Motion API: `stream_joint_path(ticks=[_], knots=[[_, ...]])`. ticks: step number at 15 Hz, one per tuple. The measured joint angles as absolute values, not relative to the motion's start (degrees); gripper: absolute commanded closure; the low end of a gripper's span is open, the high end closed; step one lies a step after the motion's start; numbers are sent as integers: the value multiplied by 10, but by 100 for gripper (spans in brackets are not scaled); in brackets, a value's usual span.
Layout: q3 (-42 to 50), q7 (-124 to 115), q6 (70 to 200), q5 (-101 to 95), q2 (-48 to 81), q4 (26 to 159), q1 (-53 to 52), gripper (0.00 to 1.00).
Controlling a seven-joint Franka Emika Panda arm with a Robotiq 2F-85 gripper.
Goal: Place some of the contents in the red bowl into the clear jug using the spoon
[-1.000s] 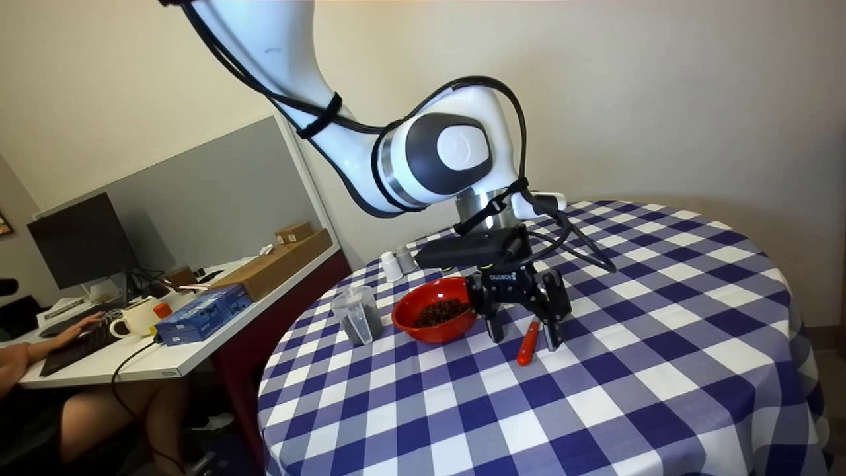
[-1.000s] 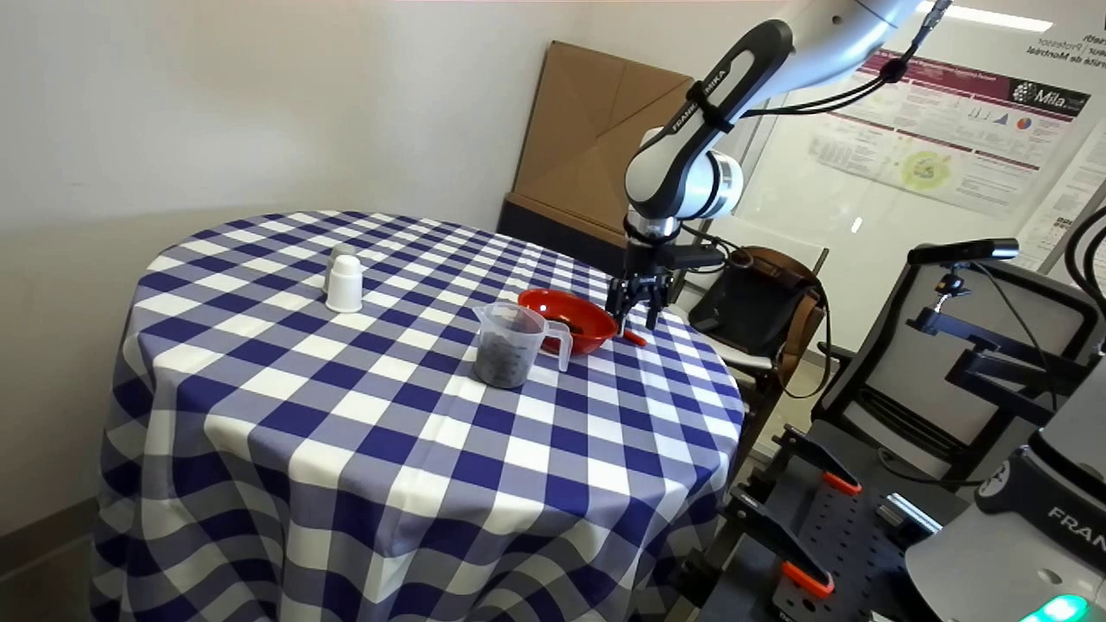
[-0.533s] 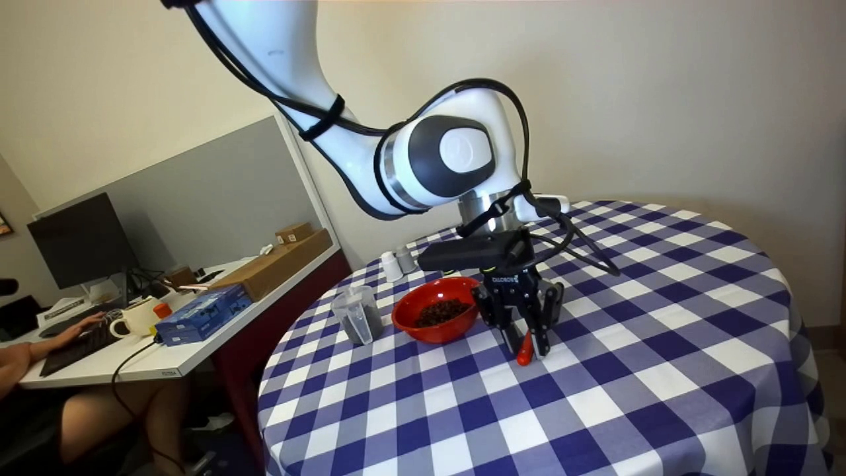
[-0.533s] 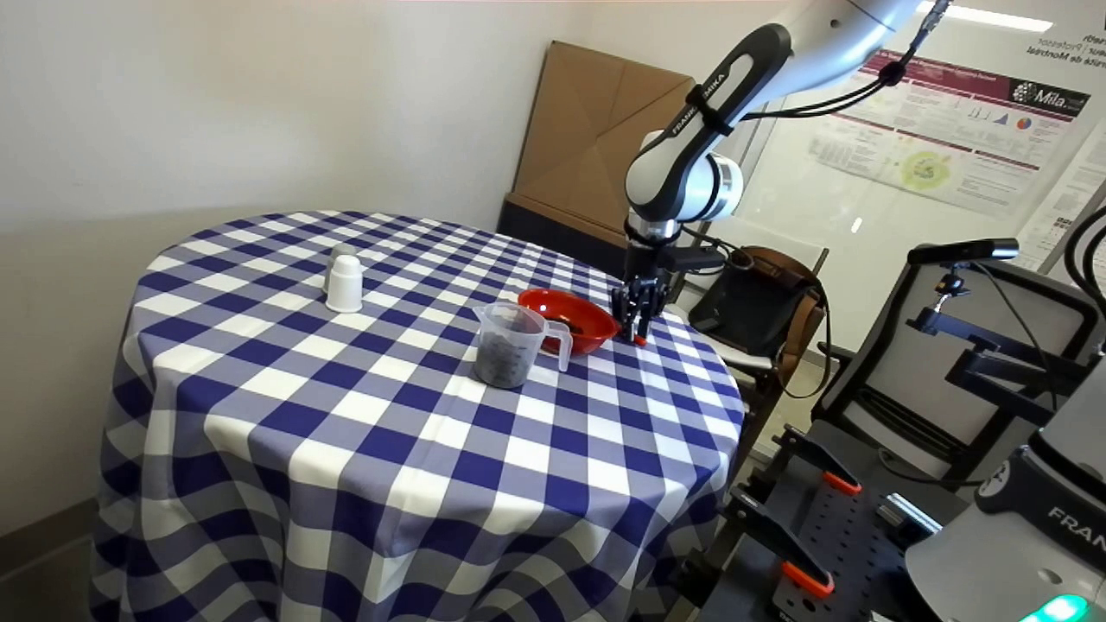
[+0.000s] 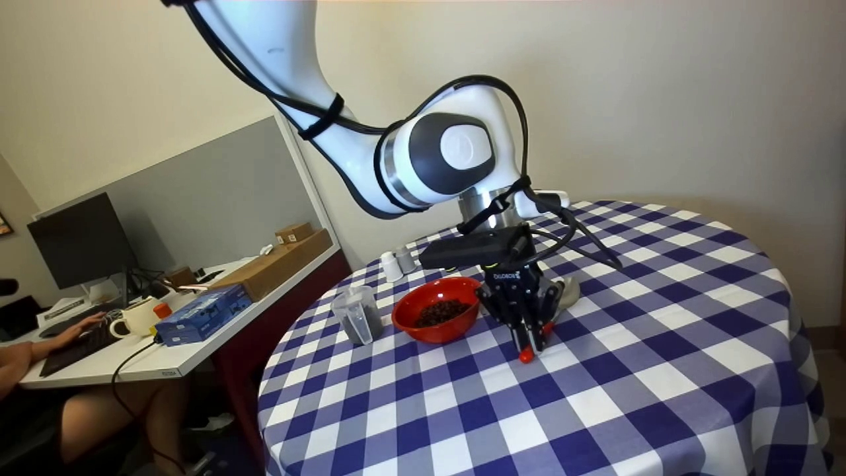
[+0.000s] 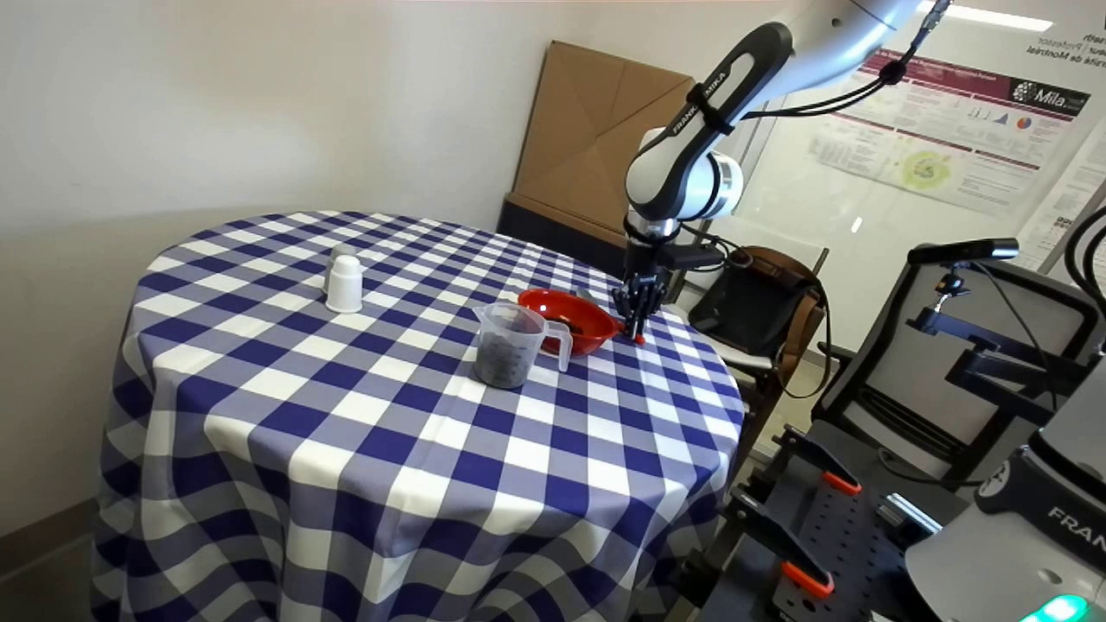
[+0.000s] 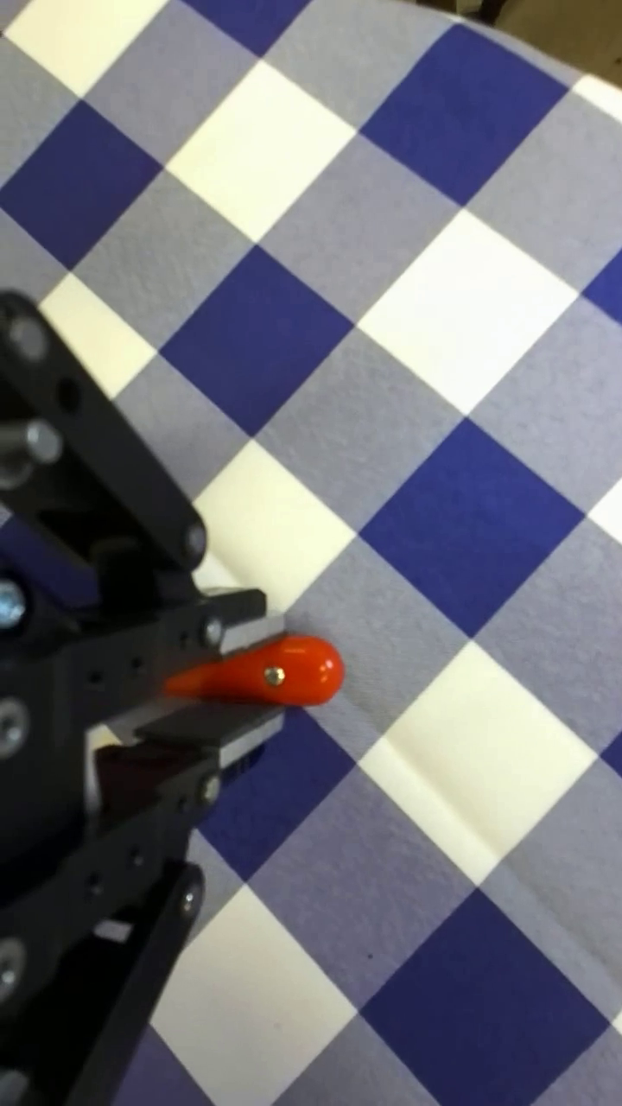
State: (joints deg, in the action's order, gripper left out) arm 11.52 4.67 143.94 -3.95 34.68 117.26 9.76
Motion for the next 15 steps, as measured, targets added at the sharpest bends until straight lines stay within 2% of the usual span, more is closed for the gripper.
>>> stream_joint_path(ticks=[8,15], knots=[[98,47,1466,-32,332,1175,99,95],[82,46,1476,-17,250,1194,97,95]])
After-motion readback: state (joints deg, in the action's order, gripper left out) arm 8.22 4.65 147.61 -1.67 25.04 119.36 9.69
